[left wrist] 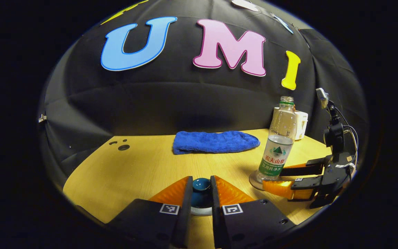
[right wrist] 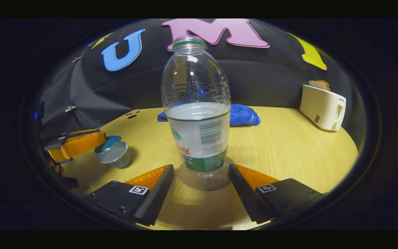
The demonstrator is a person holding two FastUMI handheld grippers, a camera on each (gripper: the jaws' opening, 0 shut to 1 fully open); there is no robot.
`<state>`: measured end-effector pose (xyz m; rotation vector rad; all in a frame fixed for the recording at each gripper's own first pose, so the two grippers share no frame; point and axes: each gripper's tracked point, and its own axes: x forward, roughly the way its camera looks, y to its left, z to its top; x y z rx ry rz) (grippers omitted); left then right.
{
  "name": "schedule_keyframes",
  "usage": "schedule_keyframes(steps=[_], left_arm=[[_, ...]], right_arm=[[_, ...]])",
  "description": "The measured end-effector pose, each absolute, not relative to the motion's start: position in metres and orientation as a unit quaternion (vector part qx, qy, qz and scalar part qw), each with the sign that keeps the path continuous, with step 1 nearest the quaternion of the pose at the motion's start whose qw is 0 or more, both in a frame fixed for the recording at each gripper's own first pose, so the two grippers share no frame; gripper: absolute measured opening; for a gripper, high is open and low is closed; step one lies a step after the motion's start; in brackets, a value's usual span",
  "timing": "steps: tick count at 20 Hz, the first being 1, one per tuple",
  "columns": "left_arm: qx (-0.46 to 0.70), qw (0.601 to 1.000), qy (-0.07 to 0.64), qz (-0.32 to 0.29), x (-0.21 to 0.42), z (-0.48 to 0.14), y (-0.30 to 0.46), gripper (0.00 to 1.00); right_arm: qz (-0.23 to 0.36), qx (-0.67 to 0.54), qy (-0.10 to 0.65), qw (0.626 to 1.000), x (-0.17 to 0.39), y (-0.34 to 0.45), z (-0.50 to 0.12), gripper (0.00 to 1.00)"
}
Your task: Open the teacup lid with one hand, grasp the water bottle and pour water into the teacup with the other hand; after pouring, place the water bottle on the coaster and then close the teacup lid.
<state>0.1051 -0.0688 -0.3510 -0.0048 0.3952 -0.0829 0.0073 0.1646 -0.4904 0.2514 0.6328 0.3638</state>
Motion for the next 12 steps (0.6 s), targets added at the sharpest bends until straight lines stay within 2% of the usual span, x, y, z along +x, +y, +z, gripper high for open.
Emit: schedule_keyframes(steps=[1,2,12], left_arm=[[-0.003,0.979,0.199,-0.042,0.105,-0.354,-0.07,0.31],[-0.004,0.979,0.202,-0.043,0.103,-0.356,-0.071,0.31],[0.009,0.977,0.208,-0.046,0.105,-0.368,-0.075,0.31]], right_arm=[[0.175,0.123,0.311,0.926,0.004,0.163,-0.491,0.91],[0.174,0.124,0.313,0.925,-0.001,0.162,-0.49,0.98],[0.125,0.159,0.315,0.927,-0.035,0.133,-0.471,0.98]])
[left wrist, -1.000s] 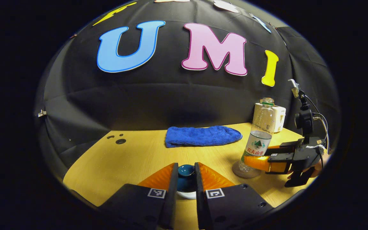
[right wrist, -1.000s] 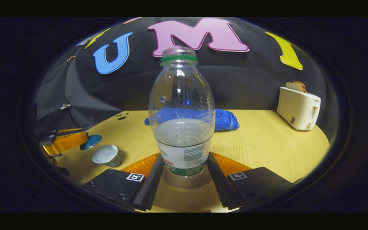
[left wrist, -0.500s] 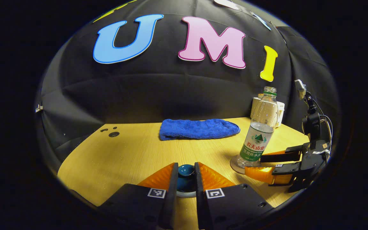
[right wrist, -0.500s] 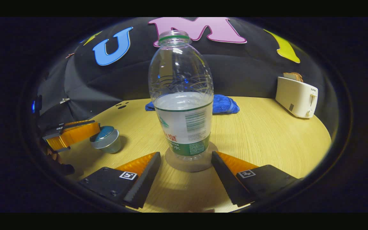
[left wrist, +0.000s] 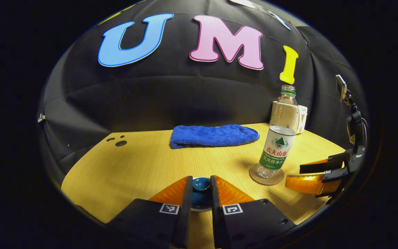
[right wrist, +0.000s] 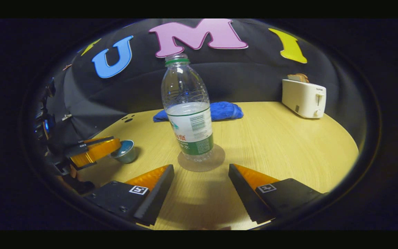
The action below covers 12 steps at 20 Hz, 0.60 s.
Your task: Open the teacup lid with one hand, grasp the water bottle and pour water into the teacup with the other hand; after pouring, place the water bottle on the coaster and then close the teacup lid.
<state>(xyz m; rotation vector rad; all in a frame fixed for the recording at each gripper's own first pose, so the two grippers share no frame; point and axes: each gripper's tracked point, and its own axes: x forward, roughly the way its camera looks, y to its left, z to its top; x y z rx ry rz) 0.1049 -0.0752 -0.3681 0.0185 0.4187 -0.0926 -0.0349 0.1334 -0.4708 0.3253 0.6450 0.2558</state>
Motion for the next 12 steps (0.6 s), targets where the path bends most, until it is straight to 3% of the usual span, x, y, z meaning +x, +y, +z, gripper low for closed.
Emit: schedule_keyframes(steps=[1,3,11,12], left_arm=[[0.013,0.978,0.206,-0.045,0.105,-0.367,-0.075,0.27],[0.016,0.977,0.207,-0.043,0.102,-0.368,-0.075,0.35],[0.021,0.975,0.215,-0.041,0.099,-0.365,-0.075,0.33],[0.02,0.976,0.214,-0.042,0.097,-0.362,-0.076,0.36]], right_arm=[[0.119,0.161,0.313,0.928,-0.035,0.129,-0.469,0.98],[0.11,0.164,0.312,0.929,-0.037,0.121,-0.468,0.98],[0.104,0.162,0.305,0.933,-0.039,0.109,-0.455,0.98],[0.106,0.161,0.303,0.933,-0.04,0.11,-0.452,0.98]])
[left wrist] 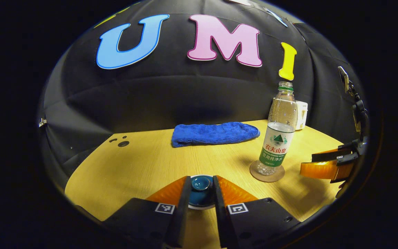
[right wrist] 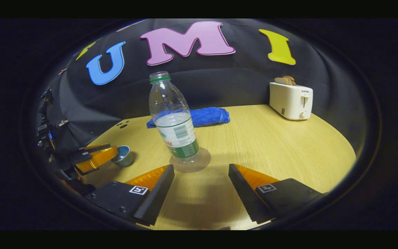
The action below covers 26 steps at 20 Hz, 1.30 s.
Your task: Open the teacup lid with one hand, grasp the water bottle and pour water into the teacup with the other hand; after pouring, place the water bottle on the coaster and then close the teacup lid.
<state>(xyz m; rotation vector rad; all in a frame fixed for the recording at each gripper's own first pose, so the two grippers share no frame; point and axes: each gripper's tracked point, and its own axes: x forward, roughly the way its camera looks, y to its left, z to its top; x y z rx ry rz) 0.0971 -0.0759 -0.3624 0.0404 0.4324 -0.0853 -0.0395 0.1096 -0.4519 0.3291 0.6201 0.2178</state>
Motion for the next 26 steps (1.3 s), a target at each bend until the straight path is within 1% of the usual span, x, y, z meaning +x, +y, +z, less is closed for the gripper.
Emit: schedule_keyframes(steps=[2,3,4,6,7,8,11,12,16,17,18,19,22,26], left_arm=[[0.019,0.976,0.212,-0.043,0.095,-0.355,-0.077,0.47],[0.019,0.977,0.21,-0.041,0.093,-0.35,-0.077,0.48],[0.017,0.977,0.21,-0.039,0.09,-0.346,-0.076,0.56],[0.01,0.977,0.21,-0.036,0.083,-0.33,-0.076,0.51],[0.006,0.977,0.209,-0.033,0.08,-0.319,-0.075,0.58],[0.004,0.978,0.208,-0.031,0.077,-0.309,-0.073,0.7],[-0.003,0.98,0.195,-0.024,0.07,-0.264,-0.068,0.85],[-0.006,0.981,0.19,-0.025,0.067,-0.249,-0.068,0.97],[-0.007,0.988,0.154,-0.019,0.062,-0.18,-0.06,0.96],[-0.005,0.989,0.144,-0.019,0.06,-0.165,-0.059,0.96],[-0.003,0.99,0.137,-0.019,0.059,-0.151,-0.058,0.99],[-0.001,0.991,0.13,-0.019,0.057,-0.138,-0.056,0.96],[-0.004,0.993,0.12,-0.016,0.048,-0.112,-0.053,0.96],[-0.007,0.994,0.111,-0.013,0.035,-0.092,-0.05,0.96]], right_arm=[[0.111,0.162,0.3,0.934,-0.041,0.11,-0.444,0.98],[0.113,0.162,0.297,0.934,-0.041,0.111,-0.44,0.98],[0.115,0.162,0.294,0.935,-0.041,0.111,-0.435,0.98],[0.116,0.159,0.285,0.938,-0.039,0.107,-0.417,0.98],[0.115,0.158,0.279,0.94,-0.038,0.105,-0.406,0.98],[0.113,0.158,0.271,0.943,-0.037,0.101,-0.392,0.98],[0.111,0.153,0.24,0.952,-0.033,0.088,-0.339,0.98],[0.112,0.147,0.23,0.956,-0.032,0.084,-0.32,0.99],[0.115,0.114,0.187,0.969,-0.033,0.067,-0.251,0.99],[0.115,0.111,0.177,0.971,-0.032,0.064,-0.236,0.99],[0.115,0.11,0.169,0.973,-0.033,0.063,-0.221,0.99],[0.114,0.111,0.162,0.974,-0.033,0.061,-0.21,0.99],[0.111,0.112,0.144,0.977,-0.04,0.058,-0.181,0.99],[0.111,0.109,0.129,0.979,-0.053,0.059,-0.159,0.99]])
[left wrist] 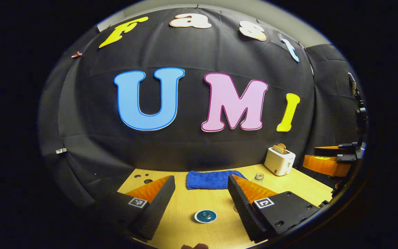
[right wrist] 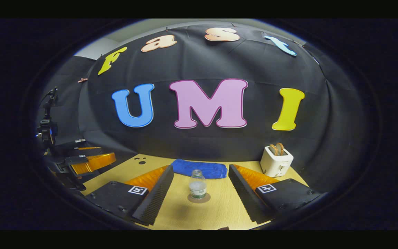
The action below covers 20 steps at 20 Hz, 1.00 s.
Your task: Open the teacup lid with one hand, grasp the water bottle and pour water into the teacup with the other hand; after pouring, place the water bottle on the coaster and then close the teacup lid.
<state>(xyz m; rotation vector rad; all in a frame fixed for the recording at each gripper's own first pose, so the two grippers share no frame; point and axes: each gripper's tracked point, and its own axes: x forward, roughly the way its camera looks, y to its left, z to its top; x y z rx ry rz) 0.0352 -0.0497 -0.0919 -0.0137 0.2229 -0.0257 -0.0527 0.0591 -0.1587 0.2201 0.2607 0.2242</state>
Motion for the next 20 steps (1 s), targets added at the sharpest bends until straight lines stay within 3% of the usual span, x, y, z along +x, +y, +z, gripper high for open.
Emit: schedule_keyframes(steps=[20], left_arm=[[0.011,0.995,0.097,-0.024,0.013,-0.073,-0.048,0.96]], right_arm=[[0.098,0.102,0.116,0.983,-0.076,0.057,-0.139,0.99]])
